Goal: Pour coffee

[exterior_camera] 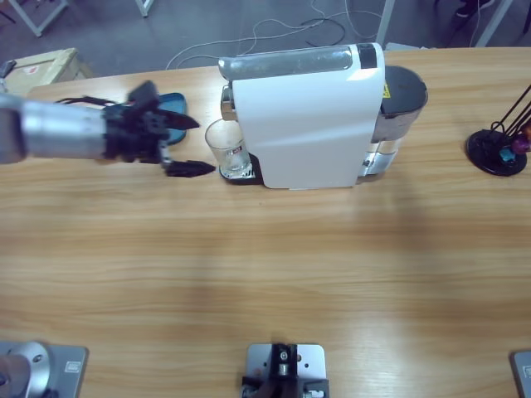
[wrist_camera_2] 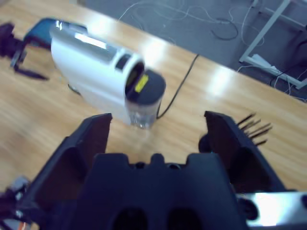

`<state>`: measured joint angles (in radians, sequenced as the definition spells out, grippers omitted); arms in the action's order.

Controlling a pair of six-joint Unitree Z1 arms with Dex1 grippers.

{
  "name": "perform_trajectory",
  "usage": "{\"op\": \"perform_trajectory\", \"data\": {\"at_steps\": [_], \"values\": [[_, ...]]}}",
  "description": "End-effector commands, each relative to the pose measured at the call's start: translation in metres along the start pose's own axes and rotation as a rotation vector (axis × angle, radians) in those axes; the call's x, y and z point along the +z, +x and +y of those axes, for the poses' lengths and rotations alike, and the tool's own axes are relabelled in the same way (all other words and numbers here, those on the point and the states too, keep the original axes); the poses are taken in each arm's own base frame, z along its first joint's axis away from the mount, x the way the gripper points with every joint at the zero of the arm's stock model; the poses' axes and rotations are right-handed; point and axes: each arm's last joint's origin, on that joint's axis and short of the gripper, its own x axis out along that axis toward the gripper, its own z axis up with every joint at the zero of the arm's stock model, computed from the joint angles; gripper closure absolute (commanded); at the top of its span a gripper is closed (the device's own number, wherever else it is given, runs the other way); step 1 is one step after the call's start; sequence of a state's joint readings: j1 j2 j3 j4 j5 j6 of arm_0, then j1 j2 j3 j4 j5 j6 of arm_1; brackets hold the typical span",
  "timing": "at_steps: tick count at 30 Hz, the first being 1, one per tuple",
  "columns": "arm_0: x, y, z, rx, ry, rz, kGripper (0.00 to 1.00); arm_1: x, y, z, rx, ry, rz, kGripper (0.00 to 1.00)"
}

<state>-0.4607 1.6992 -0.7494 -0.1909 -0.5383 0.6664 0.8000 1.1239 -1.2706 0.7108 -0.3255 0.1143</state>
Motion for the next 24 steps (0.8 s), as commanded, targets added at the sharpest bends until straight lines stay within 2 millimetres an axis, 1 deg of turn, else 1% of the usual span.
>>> {"op": "perform_trajectory", "data": {"at_steps": [1,2,4,6,8,10,14,18,24], "values": [[-0.006,-0.036,-0.047,0.04,-0.117,0.025,0.018,0.074,0.141,0.029,0.011,-0.022,0.215,1.0],[-0.005,-0.041,-0.054,0.084,-0.134,0.058,0.018,0.079,0.156,0.034,0.022,-0.01,0.253,1.0],[-0.001,-0.056,-0.057,0.203,-0.225,0.087,0.018,0.086,0.182,0.04,0.034,0.024,0.31,1.0],[0.004,-0.065,-0.061,0.252,-0.281,0.11,0.018,0.086,0.209,0.044,0.044,0.043,0.368,1.0],[0.009,-0.068,-0.061,0.251,-0.309,0.146,0.018,0.084,0.227,0.046,0.047,0.051,0.408,1.0],[0.012,-0.071,-0.059,0.257,-0.318,0.153,0.018,0.081,0.241,0.047,0.058,0.067,0.44,1.0],[0.022,-0.069,-0.056,0.252,-0.306,0.129,0.018,0.07,0.259,0.05,0.056,0.08,0.497,1.0],[0.026,-0.069,-0.055,0.25,-0.3,0.119,0.018,0.066,0.268,0.044,0.031,0.088,0.511,1.0],[0.024,-0.066,-0.054,0.249,-0.304,0.132,0.018,0.063,0.269,0.043,0.023,0.091,0.529,1.0]]}}
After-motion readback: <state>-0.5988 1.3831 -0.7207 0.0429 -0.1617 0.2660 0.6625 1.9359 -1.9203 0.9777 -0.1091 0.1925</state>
